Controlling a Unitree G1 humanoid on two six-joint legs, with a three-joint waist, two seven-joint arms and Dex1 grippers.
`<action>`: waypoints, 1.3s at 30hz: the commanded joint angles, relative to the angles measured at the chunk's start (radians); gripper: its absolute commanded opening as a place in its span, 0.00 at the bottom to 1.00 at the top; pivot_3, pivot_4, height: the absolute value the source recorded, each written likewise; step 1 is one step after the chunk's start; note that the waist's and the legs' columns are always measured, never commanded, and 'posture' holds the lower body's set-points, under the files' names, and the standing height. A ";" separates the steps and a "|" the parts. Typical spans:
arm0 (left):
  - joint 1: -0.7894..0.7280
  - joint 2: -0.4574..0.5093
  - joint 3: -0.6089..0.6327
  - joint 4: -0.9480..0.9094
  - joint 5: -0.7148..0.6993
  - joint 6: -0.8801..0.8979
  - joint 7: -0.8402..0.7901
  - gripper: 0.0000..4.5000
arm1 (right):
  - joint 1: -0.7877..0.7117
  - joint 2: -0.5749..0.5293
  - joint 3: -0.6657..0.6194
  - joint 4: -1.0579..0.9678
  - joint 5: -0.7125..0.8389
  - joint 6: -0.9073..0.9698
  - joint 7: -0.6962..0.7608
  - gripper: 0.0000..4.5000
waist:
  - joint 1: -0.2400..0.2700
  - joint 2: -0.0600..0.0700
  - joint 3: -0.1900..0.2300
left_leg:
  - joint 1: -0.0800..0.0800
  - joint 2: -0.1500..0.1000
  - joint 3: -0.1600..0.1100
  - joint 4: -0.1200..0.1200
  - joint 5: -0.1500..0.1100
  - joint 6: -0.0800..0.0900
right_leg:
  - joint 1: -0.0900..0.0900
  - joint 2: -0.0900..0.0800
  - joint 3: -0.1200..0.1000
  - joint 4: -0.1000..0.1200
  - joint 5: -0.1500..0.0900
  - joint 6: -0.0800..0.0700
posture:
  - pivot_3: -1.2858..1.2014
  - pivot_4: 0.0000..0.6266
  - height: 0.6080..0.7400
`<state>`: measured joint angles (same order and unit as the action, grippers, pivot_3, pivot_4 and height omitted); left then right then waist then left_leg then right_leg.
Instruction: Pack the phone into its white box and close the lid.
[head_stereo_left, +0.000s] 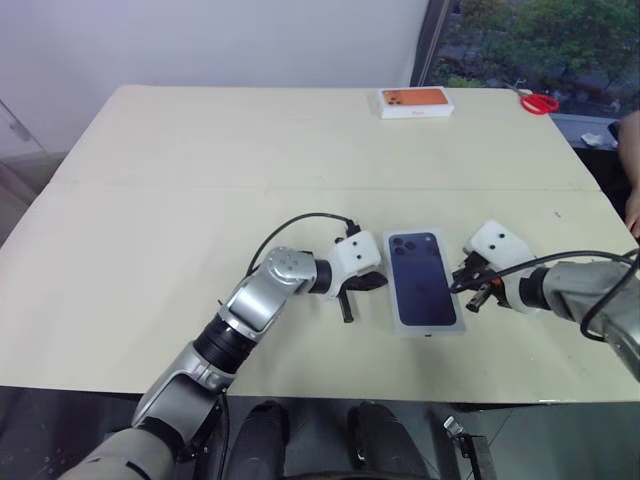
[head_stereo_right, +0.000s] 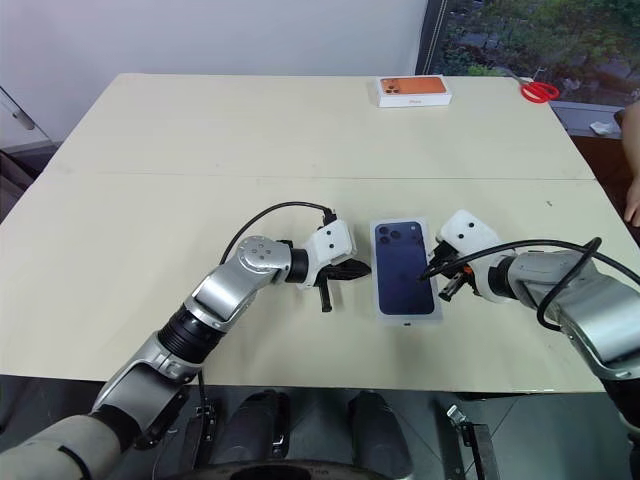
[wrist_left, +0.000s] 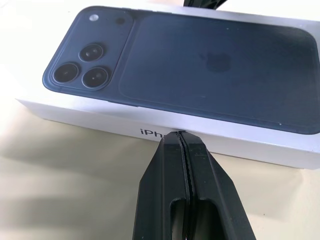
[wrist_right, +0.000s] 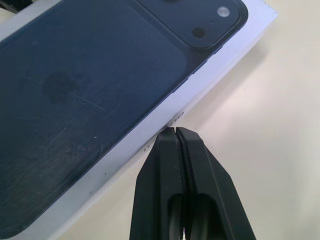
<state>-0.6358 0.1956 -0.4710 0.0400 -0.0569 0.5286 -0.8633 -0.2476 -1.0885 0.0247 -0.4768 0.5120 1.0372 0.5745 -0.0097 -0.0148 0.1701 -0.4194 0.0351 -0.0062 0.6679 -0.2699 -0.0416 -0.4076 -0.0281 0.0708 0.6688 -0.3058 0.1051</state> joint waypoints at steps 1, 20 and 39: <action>-0.008 -0.023 0.018 -0.025 -0.023 -0.029 0.003 0.00 | 0.002 0.013 -0.031 -0.035 -0.013 -0.018 0.015 0.01 | 0.000 0.000 0.000 | 0.000 0.000 0.000 0.000 0.000 0.000 | 0.000 0.000 0.000 0.000 0.000 0.000 | 0.52 0.24 0.89; -0.006 0.002 0.032 -0.015 -0.010 -0.033 -0.009 0.00 | 0.028 0.025 -0.031 -0.039 -0.090 -0.019 0.030 0.01 | 0.000 0.000 0.000 | 0.000 0.000 0.000 0.000 0.000 0.000 | 0.000 0.000 0.000 0.000 0.000 0.000 | 0.52 0.24 0.89; -0.277 -0.143 0.065 0.366 0.037 -0.041 0.085 0.00 | 0.361 0.012 -0.367 -0.256 0.072 -0.045 0.250 0.01 | 0.019 0.000 0.000 | 0.003 -0.002 -0.001 0.001 0.000 0.000 | 0.004 0.000 0.000 0.000 0.000 0.000 | 0.52 0.24 0.89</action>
<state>-0.8890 0.0582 -0.3952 0.4041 -0.0325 0.4972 -0.7787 0.1136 -1.0774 -0.3343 -0.6973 0.5768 0.9908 0.8373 0.0092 -0.0151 0.1701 -0.4156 0.0335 -0.0069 0.6684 -0.2699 -0.0416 -0.4033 -0.0280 0.0708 0.6688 -0.3059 0.1056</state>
